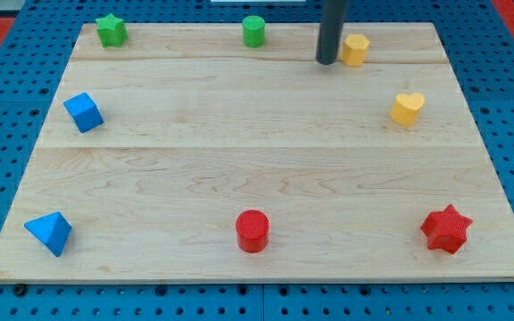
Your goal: Point at the green circle
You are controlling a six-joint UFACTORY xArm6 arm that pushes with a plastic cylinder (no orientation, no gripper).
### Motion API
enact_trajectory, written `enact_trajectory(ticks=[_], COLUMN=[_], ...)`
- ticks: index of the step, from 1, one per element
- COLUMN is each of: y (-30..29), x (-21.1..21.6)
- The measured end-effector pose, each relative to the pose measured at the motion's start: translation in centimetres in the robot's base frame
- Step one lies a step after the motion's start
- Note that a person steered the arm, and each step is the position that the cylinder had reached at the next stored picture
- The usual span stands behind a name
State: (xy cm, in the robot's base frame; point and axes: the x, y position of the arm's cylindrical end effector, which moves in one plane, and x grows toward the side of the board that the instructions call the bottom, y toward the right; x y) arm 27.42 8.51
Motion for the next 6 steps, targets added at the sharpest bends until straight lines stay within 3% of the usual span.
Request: enact_trajectory(ticks=[2,3,4,5,6], y=[-1.1,-3.4,-6.2,-12.4,-14.9], x=[-6.7,-5.9,-0.7,0.0,-3.9])
